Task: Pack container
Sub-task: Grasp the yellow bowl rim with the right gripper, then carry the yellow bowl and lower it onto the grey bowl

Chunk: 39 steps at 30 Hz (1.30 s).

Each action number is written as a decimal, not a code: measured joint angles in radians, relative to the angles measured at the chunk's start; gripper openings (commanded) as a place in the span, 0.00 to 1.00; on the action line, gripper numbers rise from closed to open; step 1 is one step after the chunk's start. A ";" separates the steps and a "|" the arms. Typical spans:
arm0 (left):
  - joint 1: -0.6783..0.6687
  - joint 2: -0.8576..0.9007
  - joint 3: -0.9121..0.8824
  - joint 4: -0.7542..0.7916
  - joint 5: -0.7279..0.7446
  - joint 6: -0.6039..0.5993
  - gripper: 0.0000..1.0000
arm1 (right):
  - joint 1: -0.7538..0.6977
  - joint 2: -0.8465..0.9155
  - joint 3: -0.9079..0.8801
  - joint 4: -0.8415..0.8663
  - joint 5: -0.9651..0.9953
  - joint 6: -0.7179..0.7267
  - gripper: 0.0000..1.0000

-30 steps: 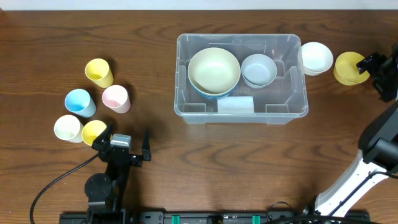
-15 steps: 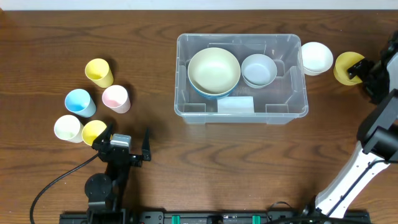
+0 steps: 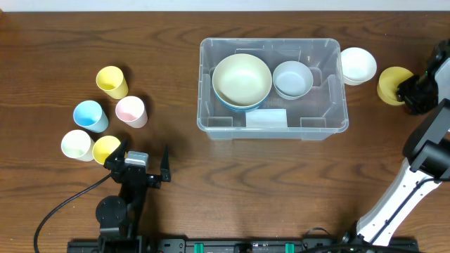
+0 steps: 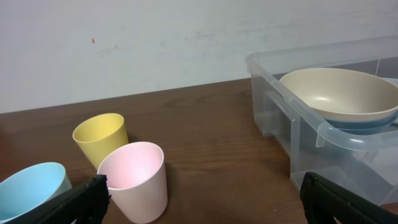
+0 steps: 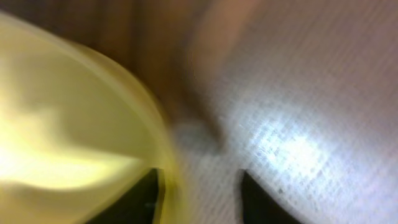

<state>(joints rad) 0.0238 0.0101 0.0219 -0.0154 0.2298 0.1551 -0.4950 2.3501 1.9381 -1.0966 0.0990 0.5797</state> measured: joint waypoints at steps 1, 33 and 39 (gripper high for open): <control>0.000 0.000 0.000 0.000 0.000 0.000 0.98 | -0.003 0.000 0.000 -0.009 0.005 0.004 0.06; 0.000 0.000 0.000 0.000 0.000 0.000 0.98 | 0.439 -0.690 0.125 0.031 -0.254 -0.126 0.02; 0.000 0.000 0.000 0.000 0.000 0.000 0.98 | 0.555 -0.460 0.065 -0.001 -0.188 -0.129 0.01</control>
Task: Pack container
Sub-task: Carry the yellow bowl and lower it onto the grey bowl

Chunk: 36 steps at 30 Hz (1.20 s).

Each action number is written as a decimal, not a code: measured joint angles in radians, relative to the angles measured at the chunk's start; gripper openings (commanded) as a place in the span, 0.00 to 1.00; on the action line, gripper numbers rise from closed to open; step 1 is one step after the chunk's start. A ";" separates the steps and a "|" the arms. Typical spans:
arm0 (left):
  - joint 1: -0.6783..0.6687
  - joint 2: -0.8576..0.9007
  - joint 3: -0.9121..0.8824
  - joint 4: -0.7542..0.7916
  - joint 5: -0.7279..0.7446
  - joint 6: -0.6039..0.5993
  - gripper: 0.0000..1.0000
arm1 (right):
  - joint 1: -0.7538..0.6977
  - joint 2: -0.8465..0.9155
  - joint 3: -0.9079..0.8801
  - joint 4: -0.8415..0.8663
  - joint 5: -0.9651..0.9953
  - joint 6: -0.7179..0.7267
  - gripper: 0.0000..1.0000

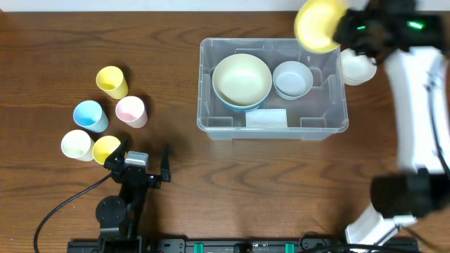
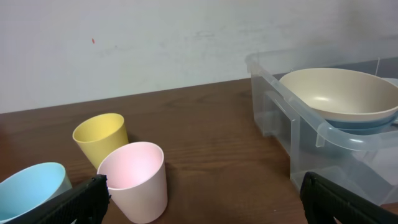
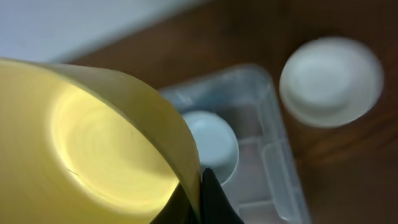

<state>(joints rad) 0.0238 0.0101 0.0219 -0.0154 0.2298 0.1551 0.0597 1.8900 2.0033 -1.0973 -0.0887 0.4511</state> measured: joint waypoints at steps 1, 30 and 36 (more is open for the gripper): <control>0.000 0.000 0.000 0.000 0.000 0.000 0.98 | 0.011 0.041 -0.005 -0.003 0.000 0.000 0.01; 0.000 0.000 0.000 0.000 0.000 0.000 0.98 | 0.043 0.240 -0.016 -0.048 -0.002 0.024 0.07; 0.000 0.000 0.000 0.000 0.000 0.000 0.98 | 0.043 0.259 -0.016 -0.042 -0.006 0.035 0.18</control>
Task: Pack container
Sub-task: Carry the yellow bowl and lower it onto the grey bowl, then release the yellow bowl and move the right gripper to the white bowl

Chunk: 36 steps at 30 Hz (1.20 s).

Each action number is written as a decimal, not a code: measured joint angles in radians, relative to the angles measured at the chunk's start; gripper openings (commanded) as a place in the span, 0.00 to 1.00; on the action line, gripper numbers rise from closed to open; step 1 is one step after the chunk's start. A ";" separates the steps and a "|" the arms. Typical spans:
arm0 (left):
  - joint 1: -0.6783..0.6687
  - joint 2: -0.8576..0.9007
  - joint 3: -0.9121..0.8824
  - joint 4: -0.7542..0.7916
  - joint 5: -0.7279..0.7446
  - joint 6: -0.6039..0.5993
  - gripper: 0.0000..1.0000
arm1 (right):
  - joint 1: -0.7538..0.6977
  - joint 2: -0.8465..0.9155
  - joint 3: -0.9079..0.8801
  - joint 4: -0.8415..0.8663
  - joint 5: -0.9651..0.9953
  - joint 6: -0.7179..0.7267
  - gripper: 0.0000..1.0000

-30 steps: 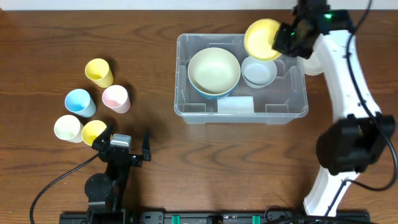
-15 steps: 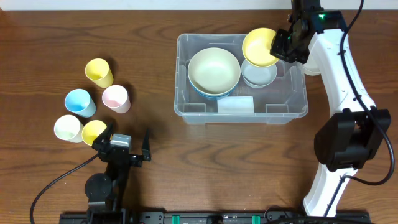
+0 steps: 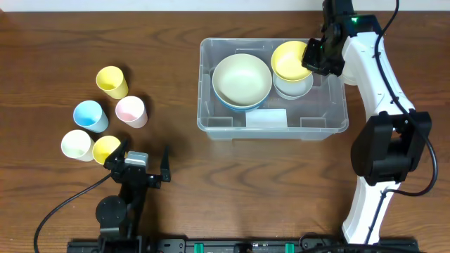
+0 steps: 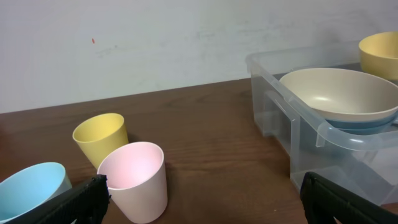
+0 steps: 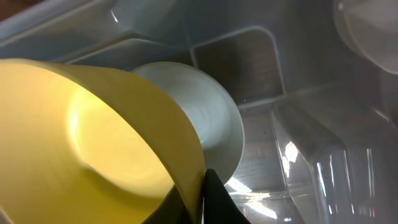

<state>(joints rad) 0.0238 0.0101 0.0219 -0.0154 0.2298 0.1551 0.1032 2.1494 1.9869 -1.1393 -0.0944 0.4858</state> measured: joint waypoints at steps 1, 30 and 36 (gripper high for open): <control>0.000 0.000 0.000 0.000 0.000 0.000 0.98 | 0.000 0.000 0.000 0.000 0.000 0.005 0.26; 0.000 0.000 0.000 0.000 0.000 0.000 0.98 | -0.100 -0.221 0.228 0.010 0.280 -0.041 0.99; 0.000 0.000 0.000 0.000 0.000 0.000 0.98 | -0.294 -0.174 0.194 -0.005 0.290 -0.003 0.98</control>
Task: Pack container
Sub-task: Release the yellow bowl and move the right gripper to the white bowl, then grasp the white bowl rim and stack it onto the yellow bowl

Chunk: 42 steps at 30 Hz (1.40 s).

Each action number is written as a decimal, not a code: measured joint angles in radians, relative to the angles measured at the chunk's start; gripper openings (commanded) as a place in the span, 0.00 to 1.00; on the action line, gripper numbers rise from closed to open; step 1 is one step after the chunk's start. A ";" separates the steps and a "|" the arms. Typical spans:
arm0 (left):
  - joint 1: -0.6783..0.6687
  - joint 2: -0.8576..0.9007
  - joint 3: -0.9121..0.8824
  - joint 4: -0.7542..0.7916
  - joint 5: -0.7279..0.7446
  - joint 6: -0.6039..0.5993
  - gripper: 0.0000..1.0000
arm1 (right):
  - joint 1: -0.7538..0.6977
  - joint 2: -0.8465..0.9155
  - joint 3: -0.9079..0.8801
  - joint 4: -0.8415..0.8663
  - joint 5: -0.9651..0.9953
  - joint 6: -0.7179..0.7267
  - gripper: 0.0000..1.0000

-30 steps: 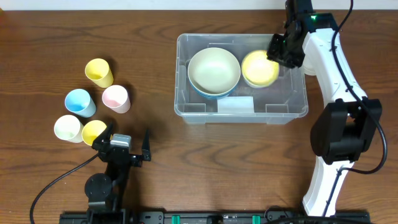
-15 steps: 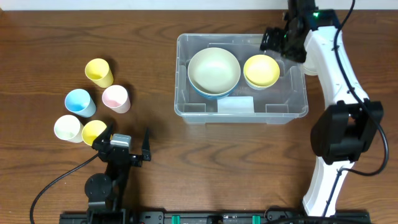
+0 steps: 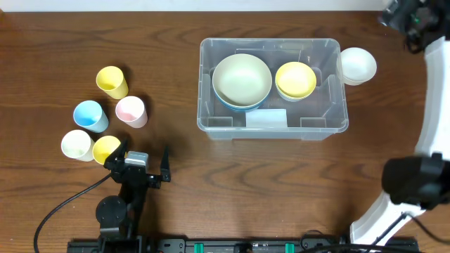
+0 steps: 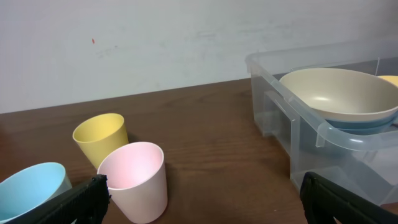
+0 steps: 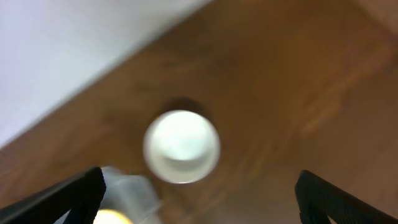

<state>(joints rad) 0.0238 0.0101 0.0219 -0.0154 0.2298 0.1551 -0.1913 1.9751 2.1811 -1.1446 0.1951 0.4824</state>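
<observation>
A clear plastic container [image 3: 274, 119] stands mid-table. Inside it a cream bowl [image 3: 242, 79] rests on a blue bowl, and a yellow bowl [image 3: 295, 79] is nested in a pale blue bowl. A white bowl [image 3: 357, 65] sits on the table just right of the container, and it also shows as the white bowl [image 5: 181, 146] in the right wrist view. My right gripper [image 5: 198, 210] hangs open and empty high above that bowl, near the far right corner. My left gripper [image 4: 199, 208] is open and empty, low at the front left, facing the cups.
Several cups stand left of the container: a yellow cup [image 3: 112, 81], a blue cup [image 3: 90, 116], a pink cup [image 3: 131, 111], a cream cup [image 3: 76, 145] and a second yellow cup [image 3: 106, 148]. A pale flat rectangle [image 3: 266, 118] lies in the container's near part.
The yellow bowl has been let go and now sits in the pale blue bowl. My right gripper has opened and moved from the container to high over the white bowl. The left arm is unchanged.
My right gripper was at the yellow bowl on the table right of the white bowl. Then it held the bowl in the air over the container's far right corner, then down on the pale blue bowl. Now the bowl stays there and the gripper is away.
</observation>
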 measured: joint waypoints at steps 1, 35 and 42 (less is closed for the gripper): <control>0.000 0.000 0.000 0.000 0.000 0.000 0.98 | -0.029 0.036 -0.012 -0.003 -0.023 0.003 0.97; 0.000 0.000 0.000 0.000 0.000 0.000 0.98 | -0.114 0.460 -0.043 -0.071 -0.197 0.031 0.01; 0.000 0.000 0.000 0.000 0.000 0.000 0.98 | -0.151 0.460 0.091 -0.240 -0.152 0.037 0.01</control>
<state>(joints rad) 0.0238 0.0101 0.0219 -0.0154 0.2298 0.1551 -0.3428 2.4355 2.2719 -1.3846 0.0433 0.5198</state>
